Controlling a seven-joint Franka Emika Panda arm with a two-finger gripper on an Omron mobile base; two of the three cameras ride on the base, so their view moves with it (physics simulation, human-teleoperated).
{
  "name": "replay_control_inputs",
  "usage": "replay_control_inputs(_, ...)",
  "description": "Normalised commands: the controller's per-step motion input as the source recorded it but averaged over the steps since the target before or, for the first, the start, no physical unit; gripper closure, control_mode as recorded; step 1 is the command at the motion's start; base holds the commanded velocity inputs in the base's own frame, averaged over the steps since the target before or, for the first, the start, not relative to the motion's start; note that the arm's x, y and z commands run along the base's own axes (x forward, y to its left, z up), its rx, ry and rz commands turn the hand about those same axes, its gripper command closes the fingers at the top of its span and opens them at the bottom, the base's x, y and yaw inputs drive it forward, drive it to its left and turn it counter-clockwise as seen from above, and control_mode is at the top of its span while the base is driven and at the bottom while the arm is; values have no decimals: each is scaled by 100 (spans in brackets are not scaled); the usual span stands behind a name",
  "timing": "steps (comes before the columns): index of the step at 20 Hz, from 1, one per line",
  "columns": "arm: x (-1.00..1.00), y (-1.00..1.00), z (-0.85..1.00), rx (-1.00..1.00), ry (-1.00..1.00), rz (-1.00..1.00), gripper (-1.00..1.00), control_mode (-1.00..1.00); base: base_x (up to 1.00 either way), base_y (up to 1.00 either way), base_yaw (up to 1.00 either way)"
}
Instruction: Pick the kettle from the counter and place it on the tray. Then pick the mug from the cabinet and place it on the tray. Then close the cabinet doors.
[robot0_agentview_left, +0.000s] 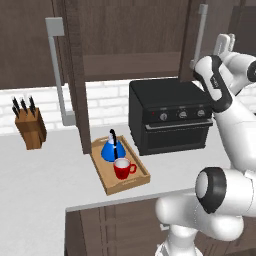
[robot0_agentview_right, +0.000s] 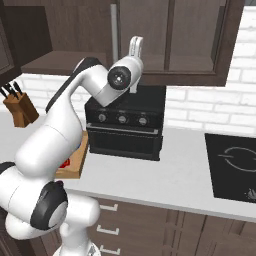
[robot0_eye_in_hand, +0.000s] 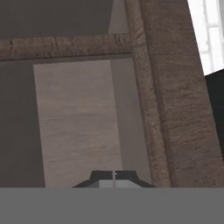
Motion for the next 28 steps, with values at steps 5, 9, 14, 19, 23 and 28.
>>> replay_control_inputs(5,50,10,-4,0,0,0,100,-100,0,0,0)
replay_control_inputs(9,53,14,-11,0,0,0,100,-100,0,0,0)
replay_control_inputs(14,66,13,-8,3,0,-1,100,-100,0,0,0)
replay_control_inputs(19,73,15,-8,3,0,-3,100,-100,0,0,0)
replay_control_inputs(23,79,18,-11,2,0,-5,100,-100,0,0,0)
replay_control_inputs(28,26,8,0,0,0,-5,100,-100,0,0,0)
